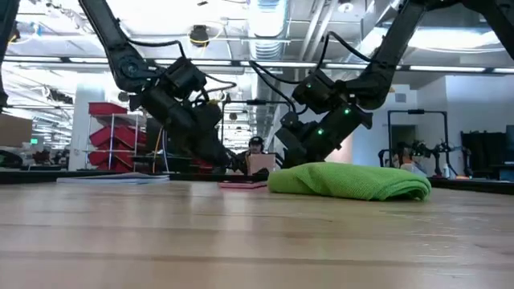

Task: Apply microfiber cloth
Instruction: Spray the front of the black cellphone with the white spray bottle

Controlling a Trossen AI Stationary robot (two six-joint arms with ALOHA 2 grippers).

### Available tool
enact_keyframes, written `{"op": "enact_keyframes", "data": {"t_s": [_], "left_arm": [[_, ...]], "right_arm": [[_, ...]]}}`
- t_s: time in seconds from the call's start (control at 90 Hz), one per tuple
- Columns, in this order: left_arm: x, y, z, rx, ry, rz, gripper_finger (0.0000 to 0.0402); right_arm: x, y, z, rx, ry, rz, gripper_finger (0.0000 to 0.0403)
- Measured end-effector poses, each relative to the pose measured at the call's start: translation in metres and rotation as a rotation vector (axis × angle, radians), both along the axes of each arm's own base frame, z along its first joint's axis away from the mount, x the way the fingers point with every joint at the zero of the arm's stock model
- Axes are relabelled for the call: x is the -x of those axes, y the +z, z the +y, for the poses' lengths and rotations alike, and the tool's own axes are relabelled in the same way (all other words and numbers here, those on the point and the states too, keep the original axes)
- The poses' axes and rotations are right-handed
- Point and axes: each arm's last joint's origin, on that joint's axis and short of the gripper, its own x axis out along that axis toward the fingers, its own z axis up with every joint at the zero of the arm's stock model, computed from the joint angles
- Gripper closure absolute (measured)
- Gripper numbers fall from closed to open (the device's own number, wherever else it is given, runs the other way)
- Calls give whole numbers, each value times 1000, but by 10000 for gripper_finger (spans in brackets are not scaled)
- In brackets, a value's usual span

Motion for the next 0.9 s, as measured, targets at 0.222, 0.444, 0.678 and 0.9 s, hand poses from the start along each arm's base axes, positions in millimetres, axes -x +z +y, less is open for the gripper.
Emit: {"op": "enact_keyframes", "data": {"t_s": [0.222,0.444,0.678,0.9], "left_arm": [[-11,-26,3,125,-51,-96,267],[-15,-30,5,179,-63,-178,267],[-14,-30,7,185,-59,-183,267],[-14,-30,7,183,-76,-183,285]], "right_arm": [[-3,3,-1,6,1,-12,403],[-9,-12,-6,-32,25,5,403],[-13,-16,-5,-2,20,-15,403],[-13,-16,-6,-6,31,-10,403]]}}
